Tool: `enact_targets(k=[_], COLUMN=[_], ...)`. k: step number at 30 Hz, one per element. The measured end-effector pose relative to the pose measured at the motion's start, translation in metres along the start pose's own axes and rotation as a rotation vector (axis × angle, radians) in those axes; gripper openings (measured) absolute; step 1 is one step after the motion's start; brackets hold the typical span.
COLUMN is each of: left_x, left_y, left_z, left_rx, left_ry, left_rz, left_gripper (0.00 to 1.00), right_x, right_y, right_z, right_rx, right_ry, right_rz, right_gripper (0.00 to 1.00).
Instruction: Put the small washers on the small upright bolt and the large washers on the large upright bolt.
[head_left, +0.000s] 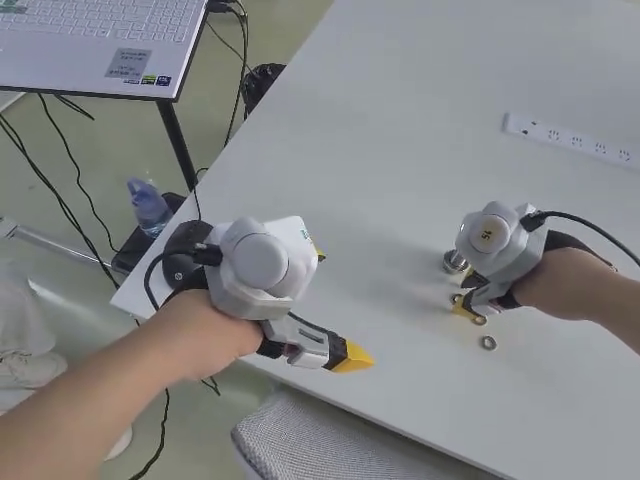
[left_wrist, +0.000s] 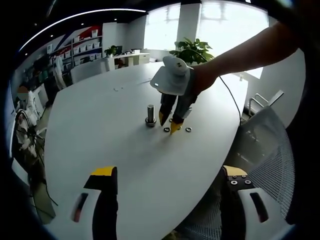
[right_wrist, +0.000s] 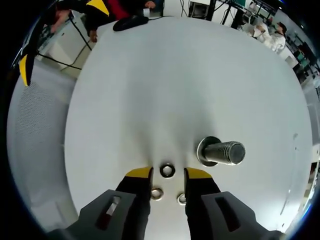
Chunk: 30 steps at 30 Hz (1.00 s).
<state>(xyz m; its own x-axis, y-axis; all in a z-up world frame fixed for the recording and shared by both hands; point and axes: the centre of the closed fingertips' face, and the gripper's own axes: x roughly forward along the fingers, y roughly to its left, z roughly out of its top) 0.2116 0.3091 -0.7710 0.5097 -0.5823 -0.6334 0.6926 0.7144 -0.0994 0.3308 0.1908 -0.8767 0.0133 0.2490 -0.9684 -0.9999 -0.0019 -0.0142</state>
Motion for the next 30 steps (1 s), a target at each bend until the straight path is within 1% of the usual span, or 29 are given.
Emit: enact_targets(k=[7, 11, 16, 20, 25, 30], left_x=[0.002, 0.002, 0.003, 0.004, 0.005, 0.005], left_y=[-0.001, 0.0, 0.0, -0.001, -0.001, 0.0], left_z=[-0.002, -0.001, -0.002, -0.002, 0.0, 0.0], left_rx=[-0.004, -0.005, -0.006, -0.006, -0.005, -0.003], left_ry=[0.005, 0.003, 0.007, 0.007, 0.006, 0.007], left_rz=[-0.005, -0.008, -0.01, -0.015, -0.018, -0.017], left_gripper=[0.83, 0.82, 0.81, 0.8, 0.79, 0.79], right_x=[0.002, 0.002, -0.001, -0.004, -0.007, -0.008], right_y=[-0.002, -0.004, 0.001, 0.004, 0.007, 0.009], right_z=[-0.001, -0.002, -0.003, -0.003, -0.002, 0.0], right_rx=[-0.012, -0.014, -0.017, -0.003, 0.002, -0.002], right_ry=[0.004, 0.005, 0.012, 0.018, 0.023, 0.049], right_rz=[0.011, 0.009, 0.003, -0.006, -0.002, -0.004], right_gripper=[0.24, 0.22, 0.19, 0.15, 0.14, 0.14])
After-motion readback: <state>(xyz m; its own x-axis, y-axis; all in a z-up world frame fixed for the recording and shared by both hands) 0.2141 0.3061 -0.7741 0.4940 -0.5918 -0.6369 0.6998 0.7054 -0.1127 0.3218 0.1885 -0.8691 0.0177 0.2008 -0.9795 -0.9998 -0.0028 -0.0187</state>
